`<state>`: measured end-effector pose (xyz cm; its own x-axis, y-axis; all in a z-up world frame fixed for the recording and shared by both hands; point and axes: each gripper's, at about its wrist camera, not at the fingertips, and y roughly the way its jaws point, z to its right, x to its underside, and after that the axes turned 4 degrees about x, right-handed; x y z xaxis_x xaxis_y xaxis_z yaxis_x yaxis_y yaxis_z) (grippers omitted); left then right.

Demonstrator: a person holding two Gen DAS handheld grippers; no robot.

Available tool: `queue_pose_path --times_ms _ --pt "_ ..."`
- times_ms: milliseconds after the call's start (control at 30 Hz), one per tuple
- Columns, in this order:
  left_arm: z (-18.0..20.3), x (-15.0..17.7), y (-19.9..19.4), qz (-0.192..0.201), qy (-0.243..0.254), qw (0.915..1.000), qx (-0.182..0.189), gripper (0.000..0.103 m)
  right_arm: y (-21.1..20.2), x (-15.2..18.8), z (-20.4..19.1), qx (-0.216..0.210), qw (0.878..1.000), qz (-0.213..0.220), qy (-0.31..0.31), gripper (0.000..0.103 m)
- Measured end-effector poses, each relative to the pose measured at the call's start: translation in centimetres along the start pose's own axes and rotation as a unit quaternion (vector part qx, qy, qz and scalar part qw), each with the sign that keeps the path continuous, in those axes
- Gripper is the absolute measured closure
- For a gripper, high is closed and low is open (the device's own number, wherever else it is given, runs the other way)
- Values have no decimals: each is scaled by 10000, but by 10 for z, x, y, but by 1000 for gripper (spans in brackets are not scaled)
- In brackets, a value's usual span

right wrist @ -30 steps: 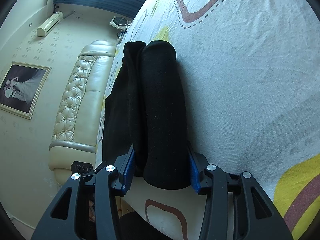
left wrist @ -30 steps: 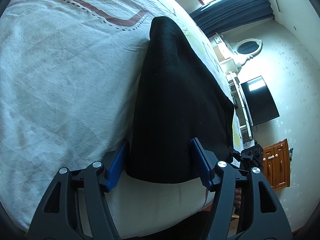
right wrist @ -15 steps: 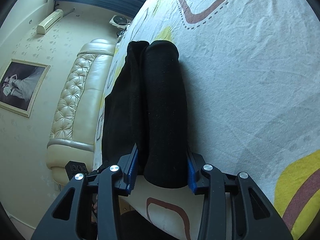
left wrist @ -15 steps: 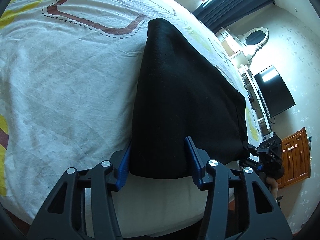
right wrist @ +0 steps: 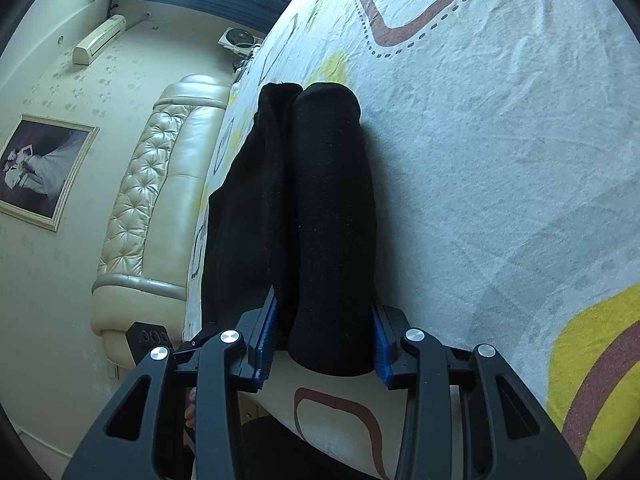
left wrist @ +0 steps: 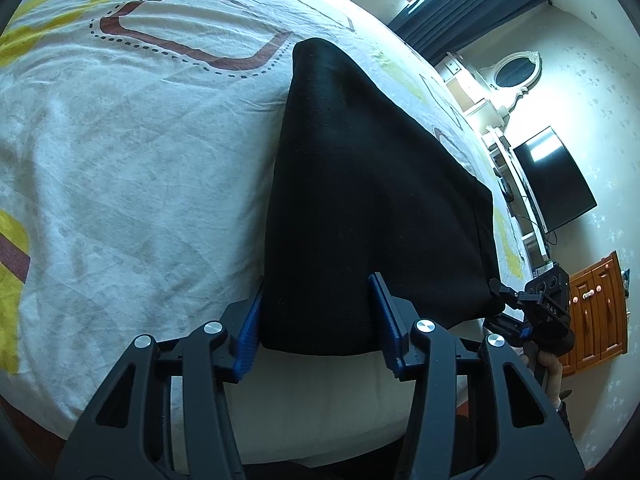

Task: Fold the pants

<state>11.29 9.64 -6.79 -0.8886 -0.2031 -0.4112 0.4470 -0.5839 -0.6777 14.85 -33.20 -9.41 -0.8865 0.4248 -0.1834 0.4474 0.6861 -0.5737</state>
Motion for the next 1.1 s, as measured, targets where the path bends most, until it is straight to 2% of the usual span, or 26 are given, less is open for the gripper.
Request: queue_pose_path --times_ms 900,1000,1033,1100 --pt "-4 17 -14 -181 -80 9997 145 54 -13 20 -7 153 9995 -269 -62 63" --pt "-12 17 -16 -139 -296 9990 318 47 -11 20 -5 111 9994 -322 -32 55" --pt "-15 17 -18 -145 -381 9983 424 43 -12 19 -5 142 9993 -333 -59 44" --pt "-22 18 -22 -173 -473 9964 680 37 -16 18 -5 89 9993 -339 -89 36"
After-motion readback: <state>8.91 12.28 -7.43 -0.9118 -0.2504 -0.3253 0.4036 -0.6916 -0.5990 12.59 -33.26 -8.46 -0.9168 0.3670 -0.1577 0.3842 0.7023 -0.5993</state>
